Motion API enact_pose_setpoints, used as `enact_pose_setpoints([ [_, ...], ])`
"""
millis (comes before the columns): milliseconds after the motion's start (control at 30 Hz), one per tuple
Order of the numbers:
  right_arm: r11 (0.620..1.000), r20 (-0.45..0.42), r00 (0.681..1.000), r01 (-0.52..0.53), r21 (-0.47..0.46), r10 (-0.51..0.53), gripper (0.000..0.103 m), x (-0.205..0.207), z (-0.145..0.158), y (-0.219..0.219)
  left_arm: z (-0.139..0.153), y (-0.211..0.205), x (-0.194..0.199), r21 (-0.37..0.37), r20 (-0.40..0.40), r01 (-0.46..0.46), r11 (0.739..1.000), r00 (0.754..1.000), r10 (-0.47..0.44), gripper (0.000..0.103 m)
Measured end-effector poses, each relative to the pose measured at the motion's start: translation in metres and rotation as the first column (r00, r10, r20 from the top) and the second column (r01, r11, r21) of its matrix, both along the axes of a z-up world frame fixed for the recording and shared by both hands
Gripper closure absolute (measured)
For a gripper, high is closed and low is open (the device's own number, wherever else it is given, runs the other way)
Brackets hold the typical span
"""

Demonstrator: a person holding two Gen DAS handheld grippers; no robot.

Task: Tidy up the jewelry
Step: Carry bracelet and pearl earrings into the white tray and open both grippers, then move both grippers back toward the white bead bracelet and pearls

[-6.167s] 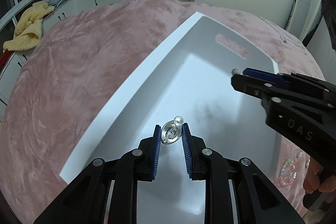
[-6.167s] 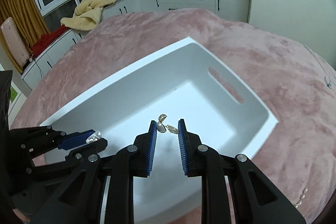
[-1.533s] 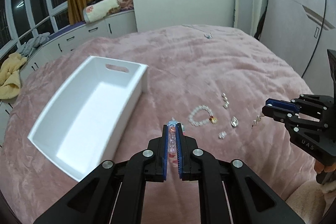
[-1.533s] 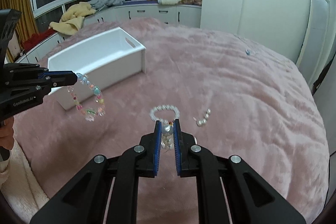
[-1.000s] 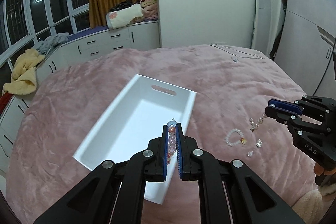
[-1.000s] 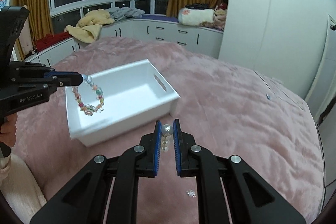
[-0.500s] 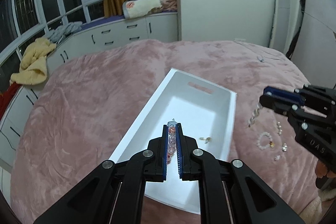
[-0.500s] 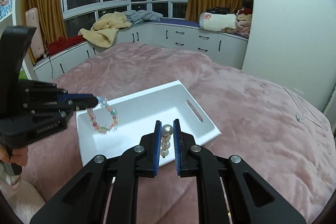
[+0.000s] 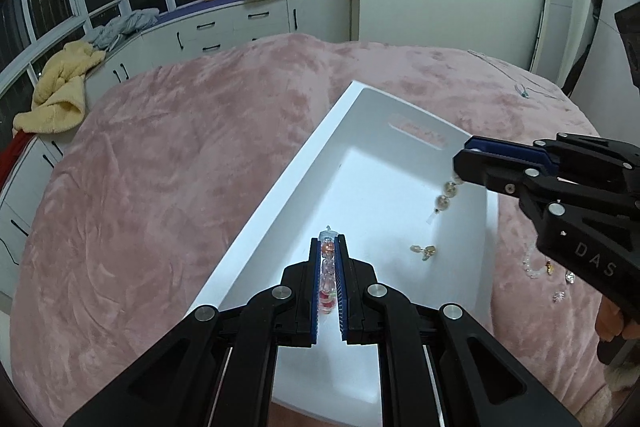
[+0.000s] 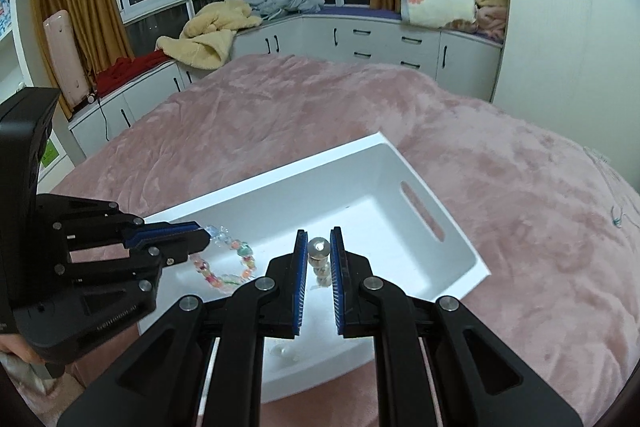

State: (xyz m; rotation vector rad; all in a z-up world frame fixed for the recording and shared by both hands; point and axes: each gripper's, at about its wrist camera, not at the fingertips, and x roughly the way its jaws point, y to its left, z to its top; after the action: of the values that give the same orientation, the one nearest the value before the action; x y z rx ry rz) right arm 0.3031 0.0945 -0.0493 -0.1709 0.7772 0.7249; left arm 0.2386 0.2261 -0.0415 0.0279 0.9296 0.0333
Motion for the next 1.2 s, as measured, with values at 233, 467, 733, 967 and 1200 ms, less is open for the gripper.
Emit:
enact_pose_setpoints([
  [233, 1.000, -0.029, 1.000, -0.001, -0.013, 0.001, 0.089, 0.006, -0.015, 0.010, -0.015, 0.004, 0.006, -0.007, -0.022, -0.008, 1.000, 1.000, 0.008, 0.089],
  [467, 1.000, -0.005, 1.000, -0.001, -0.028, 0.001, 0.067, 0.001, -0.011, 0.011, -0.011, 0.006, 0.001, -0.002, -0.004, -0.029, 1.000, 1.000, 0.029, 0.062],
  [733, 0.999, 0.038, 0.999, 0.027, -0.021, -0.026, 0.057, -0.012, 0.012, -0.009, 0.010, -0.003, -0.013, -0.017, 0.041, -0.019, 1.000, 0.999, 0.020, 0.047],
  [967, 0.997, 0.085, 0.993, 0.082, -0.003, -0.081, 0.038, -0.030, 0.035, -0.053, 0.043, -0.037, -0.031, 0.014, 0.114, 0.048, 0.999, 0.992, -0.050, 0.025],
  [1200, 0.987, 0.131, 0.980, 0.154, -0.035, -0.149, 0.038, -0.048, 0.050, -0.116, 0.065, -0.083, -0.046, 0.070, 0.162, 0.155, 0.985, 0.973, -0.164, 0.015],
])
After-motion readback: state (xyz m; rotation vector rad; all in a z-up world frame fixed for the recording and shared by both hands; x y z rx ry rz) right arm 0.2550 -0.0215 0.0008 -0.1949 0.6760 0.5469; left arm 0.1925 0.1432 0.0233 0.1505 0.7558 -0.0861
